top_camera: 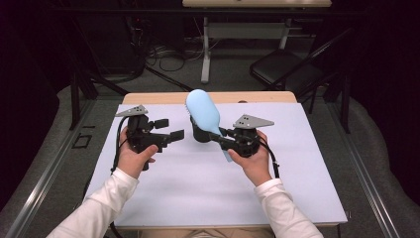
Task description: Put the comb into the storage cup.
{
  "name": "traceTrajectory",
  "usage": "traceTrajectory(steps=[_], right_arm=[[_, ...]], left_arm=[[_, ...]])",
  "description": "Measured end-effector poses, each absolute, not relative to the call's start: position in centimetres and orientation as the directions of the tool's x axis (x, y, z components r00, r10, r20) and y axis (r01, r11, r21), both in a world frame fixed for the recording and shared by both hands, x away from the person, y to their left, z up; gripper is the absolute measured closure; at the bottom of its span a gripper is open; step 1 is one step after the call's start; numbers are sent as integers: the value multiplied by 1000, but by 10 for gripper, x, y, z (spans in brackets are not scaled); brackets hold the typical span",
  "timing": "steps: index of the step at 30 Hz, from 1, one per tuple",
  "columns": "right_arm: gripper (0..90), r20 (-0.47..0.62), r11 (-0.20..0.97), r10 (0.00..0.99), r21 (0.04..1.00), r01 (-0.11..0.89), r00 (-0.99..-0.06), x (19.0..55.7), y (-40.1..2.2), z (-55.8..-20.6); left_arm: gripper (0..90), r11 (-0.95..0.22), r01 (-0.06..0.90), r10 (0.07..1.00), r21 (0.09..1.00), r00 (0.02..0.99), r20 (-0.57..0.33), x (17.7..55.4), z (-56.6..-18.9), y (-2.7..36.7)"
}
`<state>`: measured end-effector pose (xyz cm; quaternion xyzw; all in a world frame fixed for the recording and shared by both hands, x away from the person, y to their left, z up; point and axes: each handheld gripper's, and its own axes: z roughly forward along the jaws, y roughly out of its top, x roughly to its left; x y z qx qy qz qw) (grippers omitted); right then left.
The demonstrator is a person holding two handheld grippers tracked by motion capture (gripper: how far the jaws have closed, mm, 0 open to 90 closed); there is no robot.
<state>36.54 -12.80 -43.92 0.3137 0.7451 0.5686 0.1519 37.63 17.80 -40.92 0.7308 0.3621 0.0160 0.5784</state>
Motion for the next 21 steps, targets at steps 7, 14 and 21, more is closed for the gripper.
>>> traceTrajectory(steps=[7,14,21], right_arm=[[700,131,156,641,942,296,-756,365,-128,-439],[700,130,156,640,943,295,-757,365,-127,-440],[700,129,160,640,942,296,-758,365,-126,-440]], left_arm=[[38,-65,522,545,851,733,-408,381,-405,175],[41,-63,532,544,845,728,-418,385,-401,172],[41,-50,555,549,830,710,-442,391,-401,172]])
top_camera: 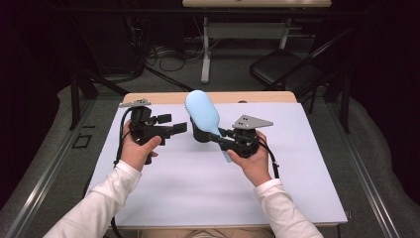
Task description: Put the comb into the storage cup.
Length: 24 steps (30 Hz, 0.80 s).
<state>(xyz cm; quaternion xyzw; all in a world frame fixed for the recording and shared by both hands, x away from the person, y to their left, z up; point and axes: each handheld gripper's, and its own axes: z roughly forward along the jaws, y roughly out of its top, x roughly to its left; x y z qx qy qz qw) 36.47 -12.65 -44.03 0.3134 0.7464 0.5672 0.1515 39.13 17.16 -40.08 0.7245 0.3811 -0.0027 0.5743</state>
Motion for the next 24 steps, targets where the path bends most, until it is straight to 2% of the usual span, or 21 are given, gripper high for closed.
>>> traceTrajectory(steps=[24], right_arm=[[700,126,165,635,941,294,-762,364,-124,-441]], left_arm=[[41,-83,569,550,818,711,-439,403,-392,159]])
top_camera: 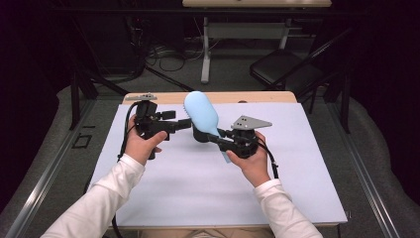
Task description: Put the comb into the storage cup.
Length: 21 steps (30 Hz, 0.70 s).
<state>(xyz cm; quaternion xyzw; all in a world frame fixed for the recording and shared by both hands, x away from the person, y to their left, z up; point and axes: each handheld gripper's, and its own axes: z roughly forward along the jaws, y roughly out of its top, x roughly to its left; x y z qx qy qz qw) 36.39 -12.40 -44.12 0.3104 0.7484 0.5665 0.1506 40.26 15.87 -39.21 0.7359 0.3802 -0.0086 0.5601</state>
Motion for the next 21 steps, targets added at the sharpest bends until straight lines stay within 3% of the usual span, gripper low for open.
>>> traceTrajectory(steps=[21], right_arm=[[700,124,164,633,943,289,-764,362,-123,-441]], left_arm=[[69,-82,599,523,797,707,-477,416,-382,145]])
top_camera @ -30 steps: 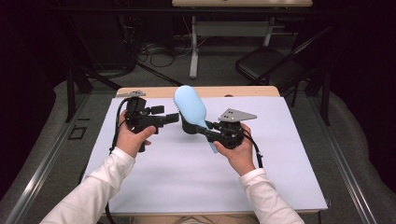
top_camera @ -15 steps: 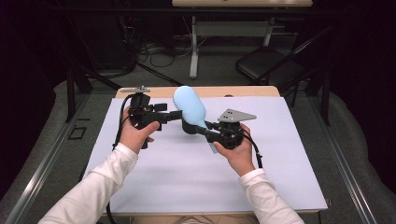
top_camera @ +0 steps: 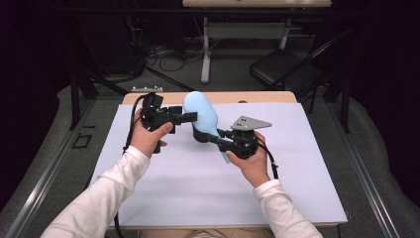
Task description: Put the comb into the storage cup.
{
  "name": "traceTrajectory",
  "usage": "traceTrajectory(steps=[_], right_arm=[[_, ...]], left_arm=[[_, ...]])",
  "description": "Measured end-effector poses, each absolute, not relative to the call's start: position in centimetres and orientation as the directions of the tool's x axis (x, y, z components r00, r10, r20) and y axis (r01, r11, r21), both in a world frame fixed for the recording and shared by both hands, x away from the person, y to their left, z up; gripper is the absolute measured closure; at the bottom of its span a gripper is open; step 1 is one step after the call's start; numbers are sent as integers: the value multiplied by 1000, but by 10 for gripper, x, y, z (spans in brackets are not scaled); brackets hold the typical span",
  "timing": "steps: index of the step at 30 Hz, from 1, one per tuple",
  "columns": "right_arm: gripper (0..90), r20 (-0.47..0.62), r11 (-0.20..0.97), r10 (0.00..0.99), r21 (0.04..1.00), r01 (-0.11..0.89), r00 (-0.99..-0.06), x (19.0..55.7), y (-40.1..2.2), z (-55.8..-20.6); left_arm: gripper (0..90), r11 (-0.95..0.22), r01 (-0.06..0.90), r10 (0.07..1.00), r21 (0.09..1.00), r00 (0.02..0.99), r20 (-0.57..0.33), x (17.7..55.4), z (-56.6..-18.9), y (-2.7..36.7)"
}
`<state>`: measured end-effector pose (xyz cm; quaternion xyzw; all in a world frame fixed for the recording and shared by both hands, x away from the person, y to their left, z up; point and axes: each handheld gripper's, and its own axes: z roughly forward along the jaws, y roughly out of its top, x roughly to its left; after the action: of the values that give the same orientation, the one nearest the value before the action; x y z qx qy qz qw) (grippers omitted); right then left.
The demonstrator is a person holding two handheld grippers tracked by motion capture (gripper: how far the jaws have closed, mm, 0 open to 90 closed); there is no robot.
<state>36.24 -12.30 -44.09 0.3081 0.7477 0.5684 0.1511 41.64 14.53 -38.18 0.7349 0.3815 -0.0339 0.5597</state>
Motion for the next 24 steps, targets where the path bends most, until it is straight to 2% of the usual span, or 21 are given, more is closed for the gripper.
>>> traceTrajectory(steps=[8,9,24], right_arm=[[700,122,163,631,945,284,-766,362,-123,-440],[700,122,164,631,945,285,-766,361,-123,-440],[700,120,162,632,946,282,-765,361,-123,-440]], left_arm=[[114,-90,603,506,793,713,-485,420,-375,140],[155,-93,602,507,793,714,-482,420,-375,140],[176,-101,623,479,776,714,-511,428,-372,130]])
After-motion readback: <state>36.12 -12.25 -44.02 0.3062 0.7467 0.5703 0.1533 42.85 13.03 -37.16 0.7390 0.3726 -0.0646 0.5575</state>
